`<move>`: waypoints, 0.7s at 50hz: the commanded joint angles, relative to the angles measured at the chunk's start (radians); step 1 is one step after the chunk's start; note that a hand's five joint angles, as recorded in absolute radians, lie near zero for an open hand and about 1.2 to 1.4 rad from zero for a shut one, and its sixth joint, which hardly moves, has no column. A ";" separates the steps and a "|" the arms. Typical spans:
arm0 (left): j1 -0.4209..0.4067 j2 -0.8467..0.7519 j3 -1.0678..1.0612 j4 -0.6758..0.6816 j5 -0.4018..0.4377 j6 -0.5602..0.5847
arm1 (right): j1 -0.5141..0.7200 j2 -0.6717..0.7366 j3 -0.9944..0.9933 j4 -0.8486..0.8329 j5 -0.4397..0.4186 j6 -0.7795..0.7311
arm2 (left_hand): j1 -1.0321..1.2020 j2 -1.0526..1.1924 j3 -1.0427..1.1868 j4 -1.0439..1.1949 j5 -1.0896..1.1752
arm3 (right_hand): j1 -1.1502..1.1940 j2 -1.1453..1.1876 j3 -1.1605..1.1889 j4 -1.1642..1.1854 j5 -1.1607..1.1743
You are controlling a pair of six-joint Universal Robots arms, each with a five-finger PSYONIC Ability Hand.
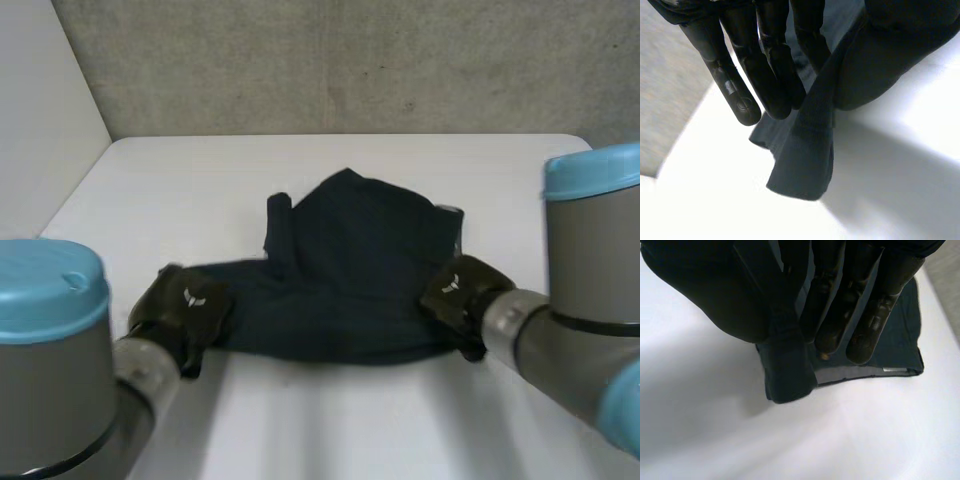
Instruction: Fold the shorts.
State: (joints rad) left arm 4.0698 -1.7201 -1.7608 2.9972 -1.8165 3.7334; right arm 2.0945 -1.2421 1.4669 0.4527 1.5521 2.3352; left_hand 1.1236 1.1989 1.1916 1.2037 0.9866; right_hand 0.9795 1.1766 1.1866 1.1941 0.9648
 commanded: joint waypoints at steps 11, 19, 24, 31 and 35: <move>-0.014 -0.211 0.036 -0.025 -0.003 0.026 | -0.056 0.032 0.176 -0.012 -0.030 -0.113 | 0.273 0.197 0.205 0.193 0.235 | 0.417 0.220 0.210 0.202 0.257; -0.003 -0.346 0.412 0.077 -0.046 0.111 | -0.050 0.068 -0.098 -0.126 0.003 -0.085 | 0.273 0.197 0.205 0.193 0.235 | 0.417 0.220 0.210 0.202 0.257; 0.009 -0.369 0.699 0.204 -0.063 0.148 | -0.050 0.105 -0.354 -0.230 0.019 -0.004 | 0.273 0.197 0.205 0.193 0.235 | 0.417 0.220 0.210 0.202 0.257; 0.023 -0.352 0.945 0.582 -0.058 0.157 | -0.051 0.104 -0.573 -0.667 0.063 0.108 | 0.273 0.197 0.205 0.193 0.235 | 0.417 0.220 0.210 0.202 0.257; 0.050 -0.297 0.911 0.808 -0.055 0.157 | -0.050 0.075 -0.518 -0.922 0.089 0.105 | 0.273 0.197 0.205 0.193 0.235 | 0.417 0.220 0.210 0.202 0.257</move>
State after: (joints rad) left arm 4.0893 -2.0798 -0.8546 3.4784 -1.8778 3.8922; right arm 2.0439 -1.1339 0.9248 -0.1055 1.6058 2.4212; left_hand 1.1332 1.1990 1.1917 1.2038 1.0064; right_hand 0.9795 1.1766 1.1866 1.1941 0.9648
